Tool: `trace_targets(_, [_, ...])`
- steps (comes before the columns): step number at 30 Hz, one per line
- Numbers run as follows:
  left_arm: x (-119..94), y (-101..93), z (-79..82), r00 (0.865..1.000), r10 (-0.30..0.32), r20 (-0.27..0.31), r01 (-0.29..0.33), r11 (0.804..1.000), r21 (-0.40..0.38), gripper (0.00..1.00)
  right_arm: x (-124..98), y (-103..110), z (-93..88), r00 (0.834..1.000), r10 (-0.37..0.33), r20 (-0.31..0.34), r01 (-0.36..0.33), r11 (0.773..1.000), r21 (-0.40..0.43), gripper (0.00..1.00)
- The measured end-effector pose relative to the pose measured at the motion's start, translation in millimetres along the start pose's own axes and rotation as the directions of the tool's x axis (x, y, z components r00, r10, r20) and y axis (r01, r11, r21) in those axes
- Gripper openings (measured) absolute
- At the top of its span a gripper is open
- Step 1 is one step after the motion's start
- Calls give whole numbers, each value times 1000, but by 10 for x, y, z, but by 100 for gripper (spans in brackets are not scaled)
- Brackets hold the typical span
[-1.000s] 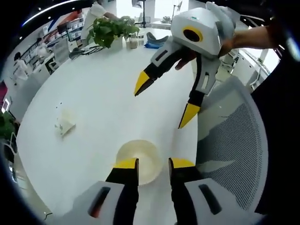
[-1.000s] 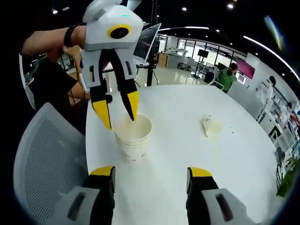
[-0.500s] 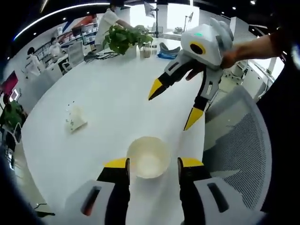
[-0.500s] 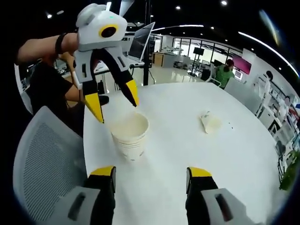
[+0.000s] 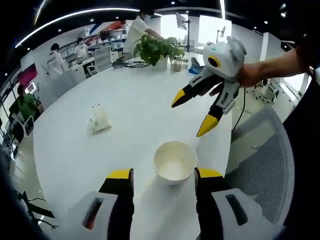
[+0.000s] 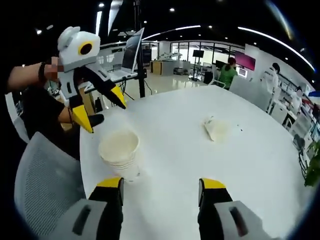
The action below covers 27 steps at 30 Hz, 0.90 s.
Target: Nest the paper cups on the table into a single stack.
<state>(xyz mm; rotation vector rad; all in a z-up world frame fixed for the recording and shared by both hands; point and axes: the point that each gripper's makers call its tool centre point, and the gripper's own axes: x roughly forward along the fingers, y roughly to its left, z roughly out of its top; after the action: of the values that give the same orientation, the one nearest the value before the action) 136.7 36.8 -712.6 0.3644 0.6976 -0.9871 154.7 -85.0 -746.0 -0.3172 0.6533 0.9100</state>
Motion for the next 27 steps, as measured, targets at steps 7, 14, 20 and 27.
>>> trace_targets(7, [-55, 73, -58, 999, 30, 17, -29, 999, -42, 48, 156, -242, 154, 998, -22, 51, 18, 997, 78, 59])
trace_targets(14, [-114, 38, -63, 997, 31, 66, -25, 995, -99, 51, 315, -446, 306, 996, -44, 84, 31, 988, 149, 59])
trace_targets(20, [-169, 33, -159, 997, 45, 60, -37, 991, -128, 52, 501, -628, 410, 993, -59, 101, 37, 977, 209, 59])
trace_targets(27, [-163, 35, -310, 997, 53, 53, -43, 986, -162, 53, 729, -926, 538, 988, -85, 126, 41, 947, 319, 59])
